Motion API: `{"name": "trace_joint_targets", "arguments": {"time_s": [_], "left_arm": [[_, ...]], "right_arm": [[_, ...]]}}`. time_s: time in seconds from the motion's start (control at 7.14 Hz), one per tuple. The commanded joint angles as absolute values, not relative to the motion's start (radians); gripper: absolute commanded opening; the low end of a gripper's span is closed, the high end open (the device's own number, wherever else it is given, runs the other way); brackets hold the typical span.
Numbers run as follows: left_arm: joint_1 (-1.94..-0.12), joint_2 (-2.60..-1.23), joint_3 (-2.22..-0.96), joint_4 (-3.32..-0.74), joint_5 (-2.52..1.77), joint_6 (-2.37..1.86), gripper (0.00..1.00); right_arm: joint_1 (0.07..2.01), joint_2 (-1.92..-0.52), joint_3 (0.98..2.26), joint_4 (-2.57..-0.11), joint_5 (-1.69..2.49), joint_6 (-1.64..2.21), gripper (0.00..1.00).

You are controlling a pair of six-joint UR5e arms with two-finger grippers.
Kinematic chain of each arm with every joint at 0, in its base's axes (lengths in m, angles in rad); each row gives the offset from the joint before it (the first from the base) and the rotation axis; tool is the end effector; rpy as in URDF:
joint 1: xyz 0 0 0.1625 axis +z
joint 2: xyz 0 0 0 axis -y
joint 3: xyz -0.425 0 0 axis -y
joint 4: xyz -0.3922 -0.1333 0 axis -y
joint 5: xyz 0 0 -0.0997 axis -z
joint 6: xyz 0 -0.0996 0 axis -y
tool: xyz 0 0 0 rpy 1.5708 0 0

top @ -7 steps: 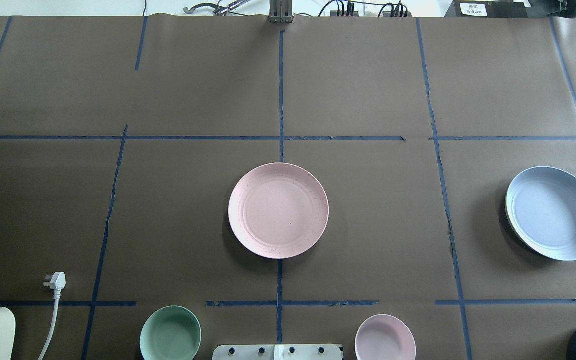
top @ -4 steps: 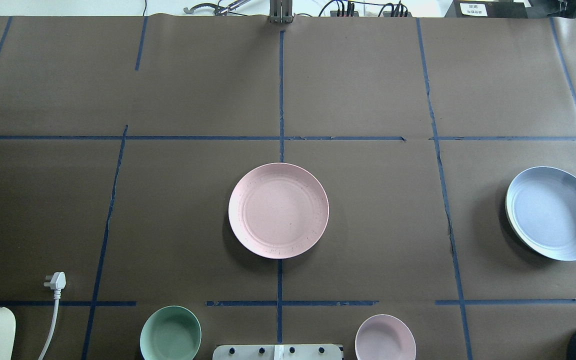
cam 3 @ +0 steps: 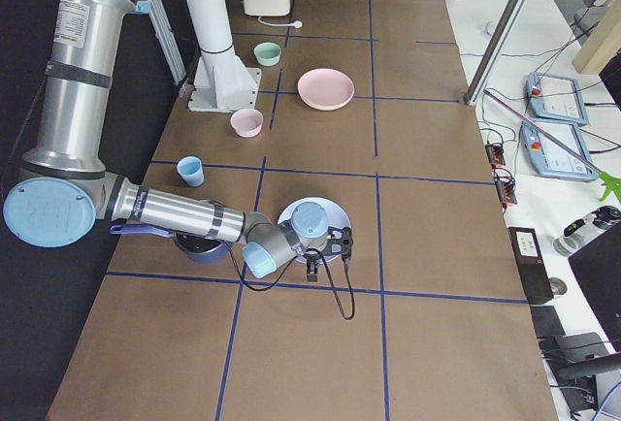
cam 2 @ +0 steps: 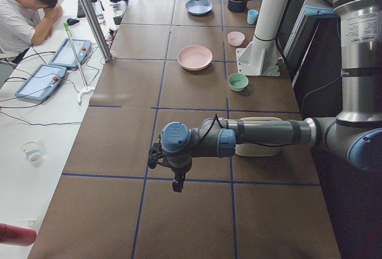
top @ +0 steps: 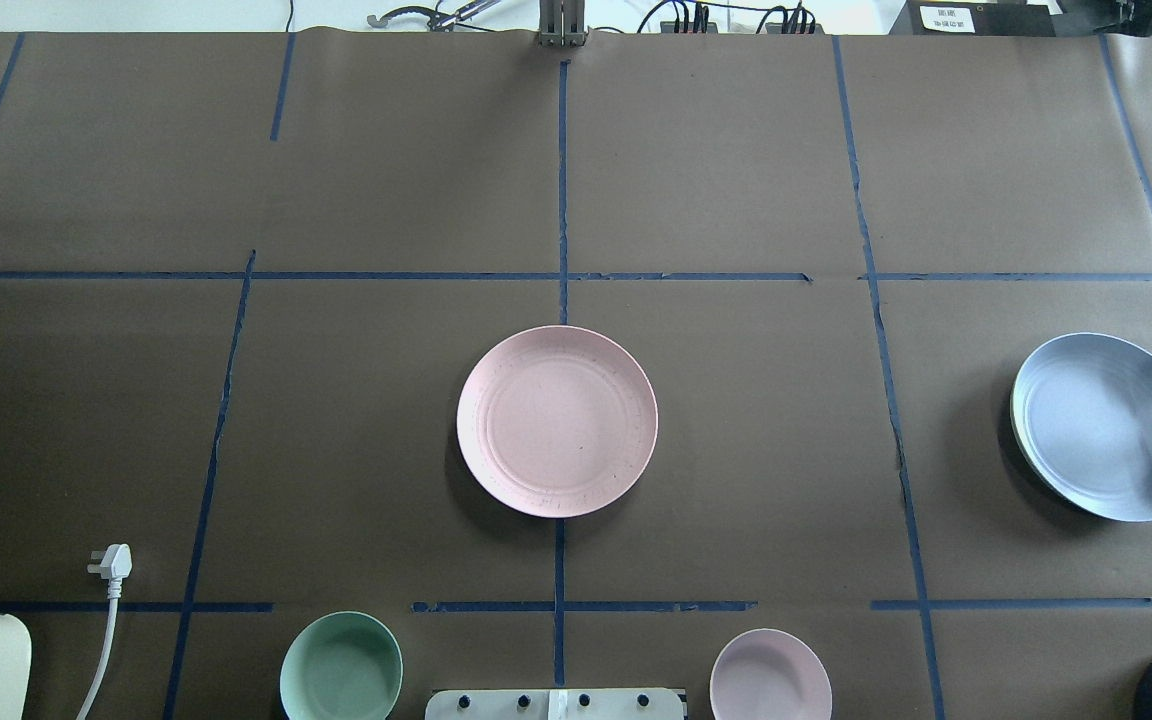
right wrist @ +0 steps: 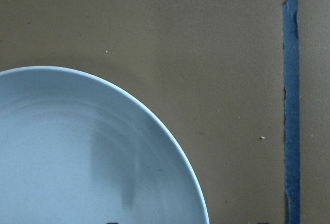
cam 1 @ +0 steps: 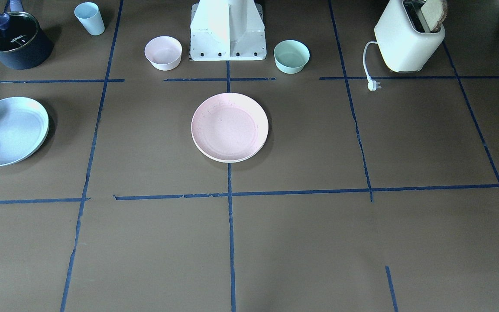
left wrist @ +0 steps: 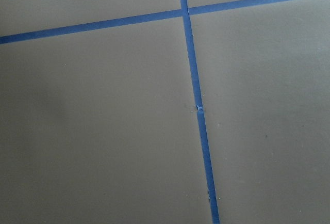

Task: Stack three plates with pink and blue
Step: 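Reach the right gripper to the light blue plate rim and grasp it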

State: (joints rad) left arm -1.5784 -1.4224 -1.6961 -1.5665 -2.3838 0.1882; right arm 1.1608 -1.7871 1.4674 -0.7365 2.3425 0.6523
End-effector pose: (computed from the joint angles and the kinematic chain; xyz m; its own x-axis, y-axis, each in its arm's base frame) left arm -0.0642 -0.4266 0.6630 0.6764 0.1623 -0.7184 -0.1211 0.9866 0.1089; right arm -0.1021 -0.3951 0.7139 0.6243 0.0074 0.7812 -0.0402 0.9989 0.0227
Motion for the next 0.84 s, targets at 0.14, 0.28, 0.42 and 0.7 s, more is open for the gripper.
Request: {"name": "trace_joint_targets", "arguments": {"time_s": [0.14,0.28,0.42,0.7], "left_arm": [[-1.578,-1.420,-1.707,-1.566,-2.384,0.189,1.00],[-1.578,-1.420,-1.709,-1.566,-2.384,0.189,1.00],[-1.578,-1.420,-1.709,-1.566,-2.384,0.189,1.00],[-1.578,-1.420,-1.715,-1.566,-2.384,0.187,1.00]], "right_arm": [[1.154,-1.792,1.463,-0.709,2.338,0.660,0.03],[1.154,-1.792,1.463,-0.709,2.338,0.660,0.02],[1.154,-1.792,1.465,-0.709,2.339,0.660,0.00],[1.157,-1.790,1.480,-0.709,2.362,0.663,0.00]]}}
